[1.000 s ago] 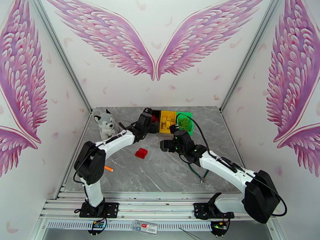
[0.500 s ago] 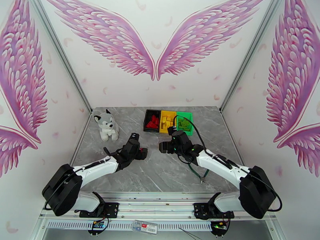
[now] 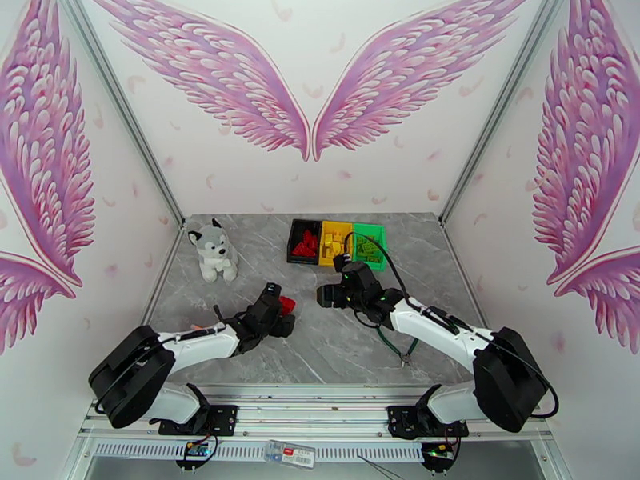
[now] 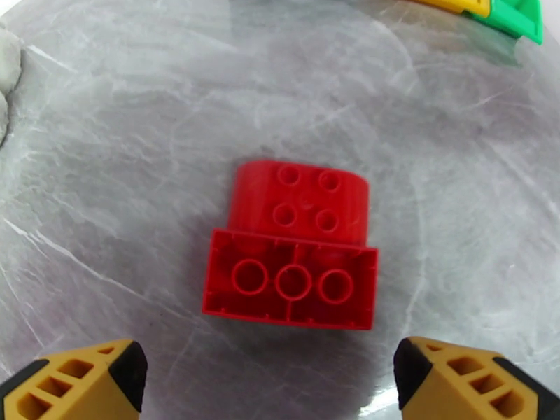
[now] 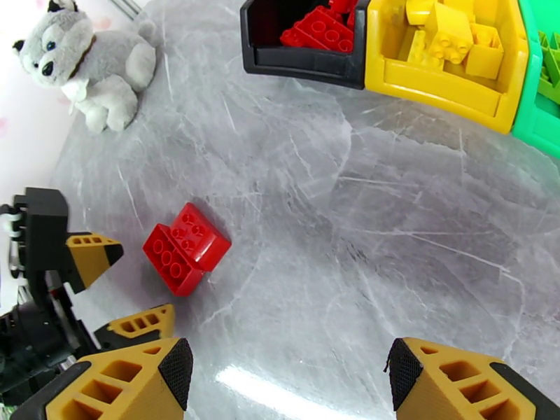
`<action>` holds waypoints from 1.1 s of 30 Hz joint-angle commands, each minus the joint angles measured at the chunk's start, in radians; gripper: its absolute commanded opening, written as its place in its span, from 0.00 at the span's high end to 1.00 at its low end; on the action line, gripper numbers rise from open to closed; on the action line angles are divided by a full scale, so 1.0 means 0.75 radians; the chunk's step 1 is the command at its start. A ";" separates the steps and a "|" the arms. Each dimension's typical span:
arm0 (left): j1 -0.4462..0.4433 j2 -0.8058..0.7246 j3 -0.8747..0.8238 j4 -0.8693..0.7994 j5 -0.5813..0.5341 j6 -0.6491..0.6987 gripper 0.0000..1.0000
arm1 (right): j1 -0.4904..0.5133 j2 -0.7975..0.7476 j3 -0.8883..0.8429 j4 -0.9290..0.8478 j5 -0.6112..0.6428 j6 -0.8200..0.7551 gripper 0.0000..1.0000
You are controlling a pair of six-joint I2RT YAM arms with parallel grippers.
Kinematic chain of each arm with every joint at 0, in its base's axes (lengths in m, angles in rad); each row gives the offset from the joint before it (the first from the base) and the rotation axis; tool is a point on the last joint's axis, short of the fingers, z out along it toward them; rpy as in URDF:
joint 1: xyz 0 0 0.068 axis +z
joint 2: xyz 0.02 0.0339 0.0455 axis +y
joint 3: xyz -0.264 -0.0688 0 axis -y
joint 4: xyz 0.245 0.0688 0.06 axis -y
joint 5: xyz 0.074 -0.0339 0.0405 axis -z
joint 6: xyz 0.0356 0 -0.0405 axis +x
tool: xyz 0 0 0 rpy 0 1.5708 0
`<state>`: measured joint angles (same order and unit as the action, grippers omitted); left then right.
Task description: Sort the legos into containers by color
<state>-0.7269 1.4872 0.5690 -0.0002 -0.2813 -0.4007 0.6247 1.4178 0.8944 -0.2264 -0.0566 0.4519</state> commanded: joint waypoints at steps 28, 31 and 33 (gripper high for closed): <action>0.023 -0.036 0.146 -0.094 0.048 0.034 0.47 | -0.004 0.015 0.023 0.047 -0.069 0.002 0.22; 0.037 -0.133 0.150 -0.097 0.113 0.033 0.47 | -0.004 0.033 0.022 0.097 -0.171 -0.002 0.23; 0.057 -0.150 0.177 -0.090 0.164 0.033 0.47 | -0.003 0.047 0.022 0.133 -0.242 -0.004 0.23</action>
<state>-0.7013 1.4025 0.6868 -0.0486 -0.2253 -0.3706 0.6243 1.4330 0.8944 -0.1841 -0.1421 0.4515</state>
